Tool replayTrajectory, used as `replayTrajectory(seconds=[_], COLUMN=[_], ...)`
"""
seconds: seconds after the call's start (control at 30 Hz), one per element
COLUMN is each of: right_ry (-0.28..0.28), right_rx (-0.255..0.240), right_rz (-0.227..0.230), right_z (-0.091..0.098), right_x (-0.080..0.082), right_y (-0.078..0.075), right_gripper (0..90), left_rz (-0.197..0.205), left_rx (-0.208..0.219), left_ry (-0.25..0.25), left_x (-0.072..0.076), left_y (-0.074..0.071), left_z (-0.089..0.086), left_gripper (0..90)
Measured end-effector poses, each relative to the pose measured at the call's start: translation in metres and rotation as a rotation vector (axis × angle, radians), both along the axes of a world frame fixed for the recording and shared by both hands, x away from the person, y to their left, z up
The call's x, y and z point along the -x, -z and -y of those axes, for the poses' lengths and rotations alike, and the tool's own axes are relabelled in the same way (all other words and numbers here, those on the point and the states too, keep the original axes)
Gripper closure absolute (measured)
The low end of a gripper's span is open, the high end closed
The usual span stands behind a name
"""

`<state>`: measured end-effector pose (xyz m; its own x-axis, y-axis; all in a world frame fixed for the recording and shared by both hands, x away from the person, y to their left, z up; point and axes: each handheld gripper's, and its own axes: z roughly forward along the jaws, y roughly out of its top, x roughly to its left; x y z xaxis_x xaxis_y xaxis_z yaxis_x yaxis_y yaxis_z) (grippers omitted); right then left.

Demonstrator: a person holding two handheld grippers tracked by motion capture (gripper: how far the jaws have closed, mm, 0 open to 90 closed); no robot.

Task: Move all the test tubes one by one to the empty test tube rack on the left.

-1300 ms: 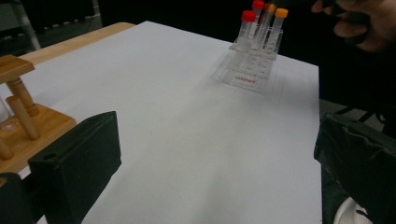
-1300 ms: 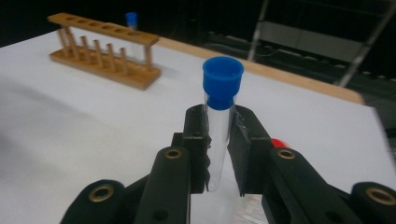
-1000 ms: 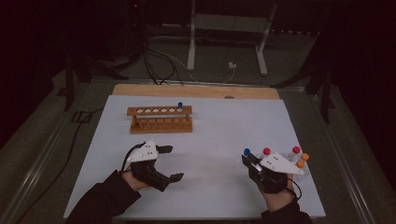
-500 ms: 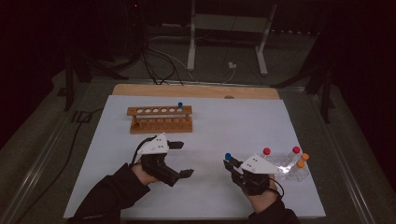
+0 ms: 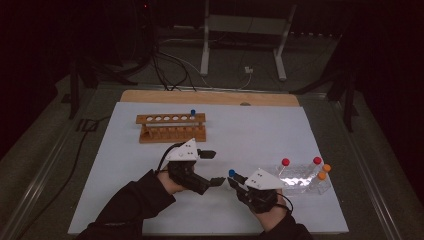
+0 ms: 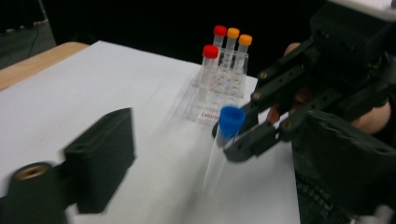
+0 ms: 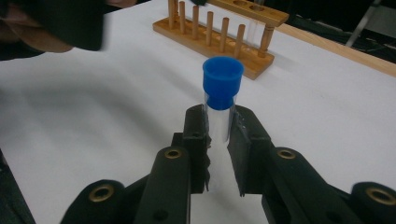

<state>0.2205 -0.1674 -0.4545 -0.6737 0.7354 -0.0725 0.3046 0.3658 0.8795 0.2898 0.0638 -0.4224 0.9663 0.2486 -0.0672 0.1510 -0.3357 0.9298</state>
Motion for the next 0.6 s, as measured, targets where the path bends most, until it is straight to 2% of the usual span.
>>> replayTrajectory(seconds=[0.03,0.27,0.37,0.47,0.5,0.6], right_ry=[-0.001,-0.001,0.000,0.004,0.005,0.007], right_rx=[0.000,-0.004,-0.003,-0.006,-0.006,-0.007], right_rz=[0.000,-0.002,0.003,0.007,0.003,0.002], right_z=[0.000,0.001,0.002,0.003,0.003,0.004], right_x=[0.000,0.000,-0.001,0.000,-0.001,-0.001], right_y=[0.000,-0.001,-0.001,-0.002,-0.002,-0.002], right_gripper=[76.5,76.5,76.5,76.5,76.5,76.5], left_rz=[0.002,0.013,0.028,0.035,0.037,0.044], left_rx=[-0.004,-0.009,-0.026,-0.042,-0.045,-0.036], left_ry=[0.004,0.028,0.032,0.036,0.039,0.046], left_x=[-0.001,-0.001,0.001,0.000,0.000,-0.002], left_y=[0.000,0.002,0.004,0.006,0.007,0.008], left_z=[0.003,0.019,0.025,0.029,0.029,0.029], left_gripper=[17.0,36.2,43.2,50.8,56.8,62.0])
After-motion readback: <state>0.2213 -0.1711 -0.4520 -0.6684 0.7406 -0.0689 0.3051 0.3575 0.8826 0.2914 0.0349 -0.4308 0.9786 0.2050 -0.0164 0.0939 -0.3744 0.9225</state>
